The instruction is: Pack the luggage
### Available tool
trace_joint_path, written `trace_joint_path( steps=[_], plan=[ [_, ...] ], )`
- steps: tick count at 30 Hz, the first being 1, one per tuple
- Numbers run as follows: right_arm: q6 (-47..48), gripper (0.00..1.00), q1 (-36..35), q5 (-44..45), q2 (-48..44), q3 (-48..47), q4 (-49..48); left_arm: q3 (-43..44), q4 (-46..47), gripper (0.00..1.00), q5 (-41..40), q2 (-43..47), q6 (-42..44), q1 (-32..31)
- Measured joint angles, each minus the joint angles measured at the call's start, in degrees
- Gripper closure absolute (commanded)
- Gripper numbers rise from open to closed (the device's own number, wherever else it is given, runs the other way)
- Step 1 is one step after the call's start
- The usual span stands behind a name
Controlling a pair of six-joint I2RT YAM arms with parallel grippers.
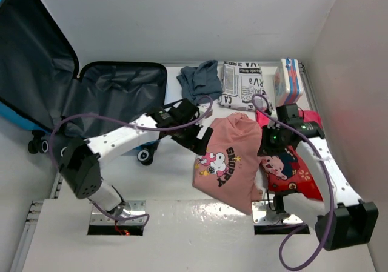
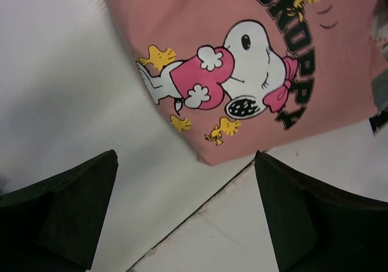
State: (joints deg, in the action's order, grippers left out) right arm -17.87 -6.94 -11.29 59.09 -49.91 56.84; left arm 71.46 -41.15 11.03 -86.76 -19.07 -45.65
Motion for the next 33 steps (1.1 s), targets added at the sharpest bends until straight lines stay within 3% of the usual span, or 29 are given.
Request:
trace_joint_path(
  steps=[7,13,23,33],
  plan=[
    [-1.9,0.99,-7.0,0.1,8.3,0.0,-2.0,-0.3,5.3,0.00,0.3,-7.3,-8.4,0.2],
    [-2.6,1.00,-10.1,1.1,15.6,-0.3,-4.2,-0.5,10.3,0.00,1.8,-11.6,-13.4,1.2],
    [-2.7,1.00,-6.6,3.7,28.9,-6.4,-4.5,-0.3,13.0,0.00,2.1,-20.6,-17.6,2.7],
    [-3.2,1.00,-4.8,4.6,35.1,-6.8,-4.9,1.0,22.4,0.00,11.4,-25.2,-21.8,3.7]
  ],
)
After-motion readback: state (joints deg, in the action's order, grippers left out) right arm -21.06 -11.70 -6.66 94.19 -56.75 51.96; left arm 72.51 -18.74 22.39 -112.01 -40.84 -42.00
